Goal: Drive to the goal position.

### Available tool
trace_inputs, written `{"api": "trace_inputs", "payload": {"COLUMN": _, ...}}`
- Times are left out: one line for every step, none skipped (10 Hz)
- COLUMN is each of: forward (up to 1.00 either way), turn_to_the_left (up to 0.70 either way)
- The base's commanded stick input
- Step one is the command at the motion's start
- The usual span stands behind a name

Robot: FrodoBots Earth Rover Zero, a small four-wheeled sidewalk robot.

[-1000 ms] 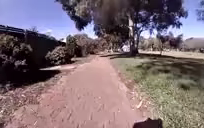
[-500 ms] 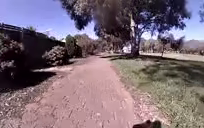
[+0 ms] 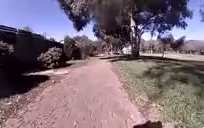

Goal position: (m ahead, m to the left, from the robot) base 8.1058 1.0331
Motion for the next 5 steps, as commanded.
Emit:
{"api": "trace_inputs", "payload": {"forward": 0.7, "turn_to_the_left": 0.0}}
{"api": "trace_inputs", "payload": {"forward": 0.7, "turn_to_the_left": 0.15}}
{"api": "trace_inputs", "payload": {"forward": 0.7, "turn_to_the_left": 0.24}}
{"api": "trace_inputs", "payload": {"forward": 0.7, "turn_to_the_left": 0.33}}
{"api": "trace_inputs", "payload": {"forward": 0.7, "turn_to_the_left": 0.08}}
